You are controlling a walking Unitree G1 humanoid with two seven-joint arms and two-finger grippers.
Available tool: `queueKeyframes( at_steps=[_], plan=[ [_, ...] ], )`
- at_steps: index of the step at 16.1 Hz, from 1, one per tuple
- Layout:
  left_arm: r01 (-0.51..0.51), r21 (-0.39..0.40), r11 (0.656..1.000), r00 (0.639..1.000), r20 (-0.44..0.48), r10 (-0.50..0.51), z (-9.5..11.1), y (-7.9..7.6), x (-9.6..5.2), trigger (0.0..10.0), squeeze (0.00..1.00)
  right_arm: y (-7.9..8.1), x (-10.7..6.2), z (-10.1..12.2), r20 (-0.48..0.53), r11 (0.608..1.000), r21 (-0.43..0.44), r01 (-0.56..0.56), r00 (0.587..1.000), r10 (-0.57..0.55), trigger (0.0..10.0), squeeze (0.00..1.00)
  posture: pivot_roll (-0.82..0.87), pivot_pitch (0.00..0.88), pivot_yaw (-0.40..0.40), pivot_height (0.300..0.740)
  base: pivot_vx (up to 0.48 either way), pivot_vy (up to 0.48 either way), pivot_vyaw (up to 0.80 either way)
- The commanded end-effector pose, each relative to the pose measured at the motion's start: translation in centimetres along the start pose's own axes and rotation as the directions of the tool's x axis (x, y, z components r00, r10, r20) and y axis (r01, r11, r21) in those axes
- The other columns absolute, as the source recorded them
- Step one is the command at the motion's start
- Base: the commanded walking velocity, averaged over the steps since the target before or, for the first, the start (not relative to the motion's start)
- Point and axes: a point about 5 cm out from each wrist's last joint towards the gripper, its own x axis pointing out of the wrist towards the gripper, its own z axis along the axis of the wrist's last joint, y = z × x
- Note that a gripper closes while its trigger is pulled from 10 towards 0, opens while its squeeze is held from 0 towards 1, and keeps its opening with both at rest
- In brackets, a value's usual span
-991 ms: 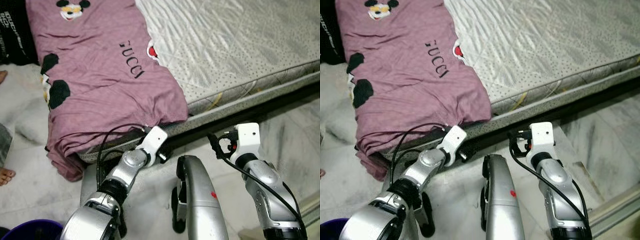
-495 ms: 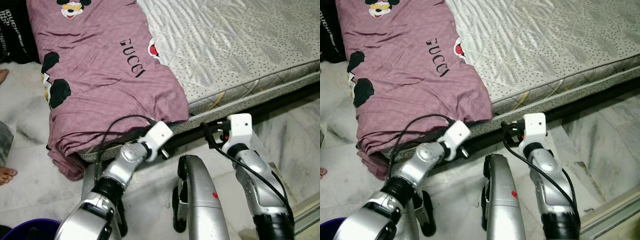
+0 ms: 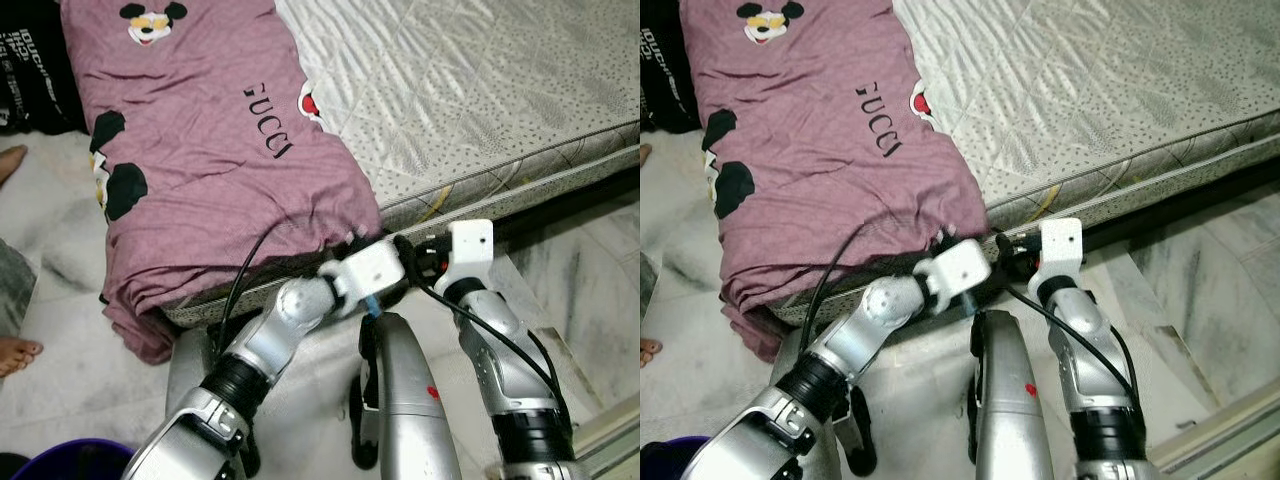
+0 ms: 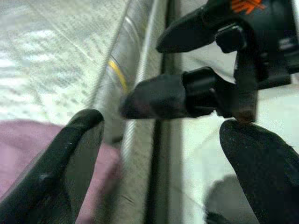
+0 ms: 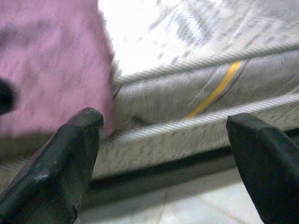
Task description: Clean up the room
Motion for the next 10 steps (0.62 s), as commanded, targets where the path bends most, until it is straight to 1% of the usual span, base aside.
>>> queueKeyframes(
  at_steps=[1, 2, 3, 4, 5, 6, 7, 8, 9, 10],
  plan=[
    [-0.034, 0.002, 0.999, 0.998, 0.054, 0.033, 1.1, 0.2, -0.4, 10.0, 0.00, -0.2, -0.1, -0.6, -0.012, 1.000, -0.001, 0.030, 0.999, -0.030, 10.0, 0.00, -0.12, 0.176, -0.015, 0.537, 0.000, 0.000, 0.00],
    [-0.066, -0.001, 0.998, 0.995, 0.071, 0.066, 1.4, 0.5, -0.9, 10.0, 0.00, -0.1, 0.2, -0.5, 0.004, 0.999, -0.004, 0.033, 0.999, -0.033, 10.0, 0.00, -0.11, 0.169, -0.013, 0.537, 0.000, 0.000, 0.00],
    [-0.133, -0.037, 0.990, 0.988, 0.074, 0.136, 1.3, 0.8, -2.3, 10.0, 0.00, 0.2, 1.0, -0.3, 0.027, 0.999, -0.004, 0.045, 0.999, -0.045, 10.0, 0.00, -0.09, 0.165, -0.013, 0.537, 0.000, 0.000, 0.00],
    [-0.170, -0.064, 0.983, 0.982, 0.066, 0.175, 1.0, 0.8, -3.2, 10.0, 0.00, 0.4, 1.5, -0.2, 0.032, 0.999, 0.002, 0.051, 0.998, -0.051, 10.0, 0.00, -0.08, 0.160, -0.014, 0.537, 0.000, 0.000, 0.00],
    [-0.230, -0.110, 0.967, 0.971, 0.038, 0.236, 0.3, 0.7, -4.6, 10.0, 0.00, 0.7, 2.2, 0.0, 0.046, 0.998, 0.009, 0.059, 0.997, -0.060, 10.0, 0.00, -0.05, 0.153, -0.018, 0.537, 0.000, 0.000, 0.00],
    [-0.279, -0.129, 0.952, 0.959, 0.014, 0.283, -0.3, 0.6, -5.7, 10.0, 0.00, 0.9, 2.7, 0.2, 0.058, 0.998, 0.018, 0.063, 0.996, -0.064, 10.0, 0.00, -0.04, 0.150, -0.021, 0.537, 0.000, 0.000, 0.00],
    [-0.319, -0.143, 0.937, 0.947, -0.003, 0.322, -0.6, 0.6, -6.5, 10.0, 0.00, 1.0, 3.0, 0.4, 0.066, 0.998, 0.028, 0.064, 0.996, -0.065, 10.0, 0.00, -0.03, 0.147, -0.023, 0.537, 0.000, 0.000, 0.00],
    [-0.392, -0.143, 0.909, 0.919, -0.018, 0.394, -0.9, 1.0, -7.6, 10.0, 0.00, 1.2, 3.4, 0.8, 0.076, 0.997, 0.043, 0.058, 0.995, -0.061, 10.0, 0.00, -0.03, 0.139, -0.026, 0.537, 0.000, 0.000, 0.00],
    [-0.483, -0.131, 0.866, 0.875, -0.029, 0.484, -1.1, 1.6, -8.8, 10.0, 0.00, 1.3, 3.7, 1.0, 0.083, 0.997, 0.058, 0.055, 0.995, -0.060, 10.0, 0.00, -0.02, 0.126, -0.031, 0.537, 0.000, 0.000, 0.00],
    [-0.533, -0.125, 0.837, 0.845, -0.030, 0.533, -1.1, 1.9, -9.5, 10.0, 0.00, 1.3, 3.8, 1.1, 0.082, 0.996, 0.072, 0.056, 0.995, -0.061, 10.0, 0.00, -0.02, 0.126, -0.031, 0.537, 0.000, 0.000, 0.00]
  ],
)
